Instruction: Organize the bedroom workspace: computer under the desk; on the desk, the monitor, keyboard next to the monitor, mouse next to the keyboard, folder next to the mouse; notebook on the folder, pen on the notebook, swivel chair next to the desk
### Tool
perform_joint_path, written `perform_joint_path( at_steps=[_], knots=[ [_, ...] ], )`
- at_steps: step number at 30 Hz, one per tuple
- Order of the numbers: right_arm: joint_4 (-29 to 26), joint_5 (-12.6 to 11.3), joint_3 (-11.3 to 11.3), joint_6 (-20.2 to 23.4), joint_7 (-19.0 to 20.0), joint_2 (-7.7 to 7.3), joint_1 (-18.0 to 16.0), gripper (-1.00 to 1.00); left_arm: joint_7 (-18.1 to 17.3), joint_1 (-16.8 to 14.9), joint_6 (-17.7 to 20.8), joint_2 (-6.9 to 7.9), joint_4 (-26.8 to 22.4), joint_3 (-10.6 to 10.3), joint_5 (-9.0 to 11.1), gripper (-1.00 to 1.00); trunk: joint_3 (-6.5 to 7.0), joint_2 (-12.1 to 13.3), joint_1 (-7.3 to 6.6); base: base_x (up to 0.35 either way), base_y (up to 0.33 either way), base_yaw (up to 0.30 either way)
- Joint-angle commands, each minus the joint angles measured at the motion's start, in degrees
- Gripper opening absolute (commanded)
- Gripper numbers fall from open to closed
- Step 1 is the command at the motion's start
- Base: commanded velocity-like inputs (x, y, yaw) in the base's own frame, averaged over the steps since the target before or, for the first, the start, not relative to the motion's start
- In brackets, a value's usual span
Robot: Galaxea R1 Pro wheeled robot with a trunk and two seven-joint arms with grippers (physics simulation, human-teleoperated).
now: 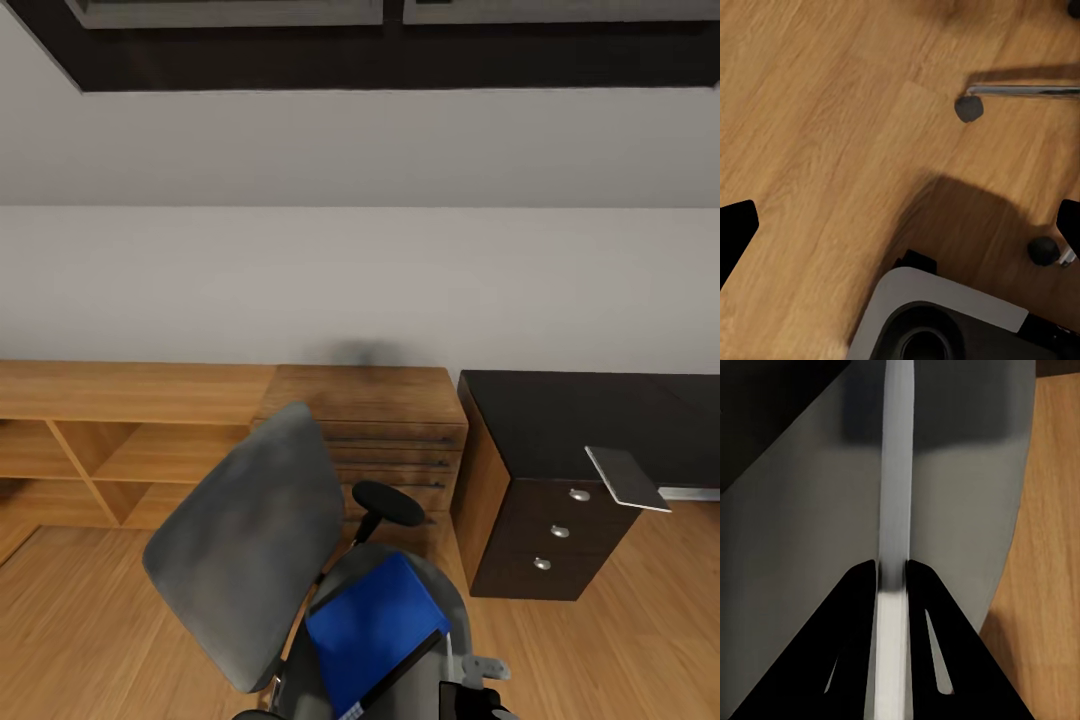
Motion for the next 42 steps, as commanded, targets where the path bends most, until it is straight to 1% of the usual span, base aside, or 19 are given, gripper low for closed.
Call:
perform_joint_path(
  at_steps=[1,17,37,42],
  knots=[
    [0.04,0.21,-0.4,-0.2,0.14,0.04,-0.03,-1.0,-0.26,-0.05,-0.19,0.03,0.06,-0.36,0.62,1.0,-0.06,-0.03,0.0,0.0,0.0,0.0],
    [-0.06,0.05,-0.6,-0.21,-0.01,0.05,-0.02,-1.0,-0.26,-0.01,-0.19,0.03,0.06,-0.34,0.64,1.0,0.02,-0.03,0.0,0.0,0.0,-0.018],
    [-0.05,0.06,-0.56,-0.29,0.01,0.04,-0.02,-1.0,-0.26,-0.03,-0.19,0.03,0.06,-0.39,0.64,1.0,0.98,-0.03,0.0,0.0,0.0,-0.223],
    [-0.05,0.05,-0.58,-0.23,-0.01,0.04,-0.02,-1.0,-0.26,-0.02,-0.19,0.03,0.06,-0.39,0.64,1.0,1.07,-0.03,0.0,0.0,0.0,-0.093]
  ],
)
